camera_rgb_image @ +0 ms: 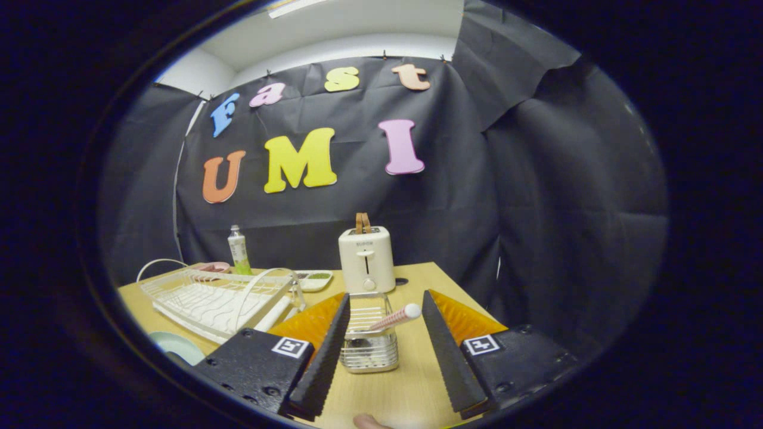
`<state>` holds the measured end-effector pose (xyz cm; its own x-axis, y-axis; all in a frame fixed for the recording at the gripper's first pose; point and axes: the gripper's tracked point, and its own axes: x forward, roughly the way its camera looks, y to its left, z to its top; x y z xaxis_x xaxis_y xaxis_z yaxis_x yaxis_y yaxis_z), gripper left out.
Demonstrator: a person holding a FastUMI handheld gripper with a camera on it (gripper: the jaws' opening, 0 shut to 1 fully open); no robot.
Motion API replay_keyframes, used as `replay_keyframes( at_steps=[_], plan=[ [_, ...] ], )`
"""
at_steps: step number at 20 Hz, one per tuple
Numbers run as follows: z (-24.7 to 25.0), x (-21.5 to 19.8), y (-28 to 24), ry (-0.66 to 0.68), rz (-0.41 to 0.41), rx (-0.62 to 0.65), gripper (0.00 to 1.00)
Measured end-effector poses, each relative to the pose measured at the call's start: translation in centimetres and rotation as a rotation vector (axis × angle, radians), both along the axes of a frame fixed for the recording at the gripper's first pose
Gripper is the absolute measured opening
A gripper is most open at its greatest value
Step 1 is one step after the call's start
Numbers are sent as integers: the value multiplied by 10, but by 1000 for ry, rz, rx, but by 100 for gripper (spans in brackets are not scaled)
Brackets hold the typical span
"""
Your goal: Take the plate from the dish rack, then take the spoon from the basket and place it into the plate.
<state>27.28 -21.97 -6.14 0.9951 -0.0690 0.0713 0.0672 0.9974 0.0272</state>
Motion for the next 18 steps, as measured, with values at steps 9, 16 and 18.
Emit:
replay_keyframes(
  at_steps=[9, 16, 18],
  plan=[
    [-1, 22, 26, 111, 50, 73, 17],
    [67, -5, 45, -7, 12, -9, 17],
    [86, -23, 53, -36, 8, -23, 17]
  ],
)
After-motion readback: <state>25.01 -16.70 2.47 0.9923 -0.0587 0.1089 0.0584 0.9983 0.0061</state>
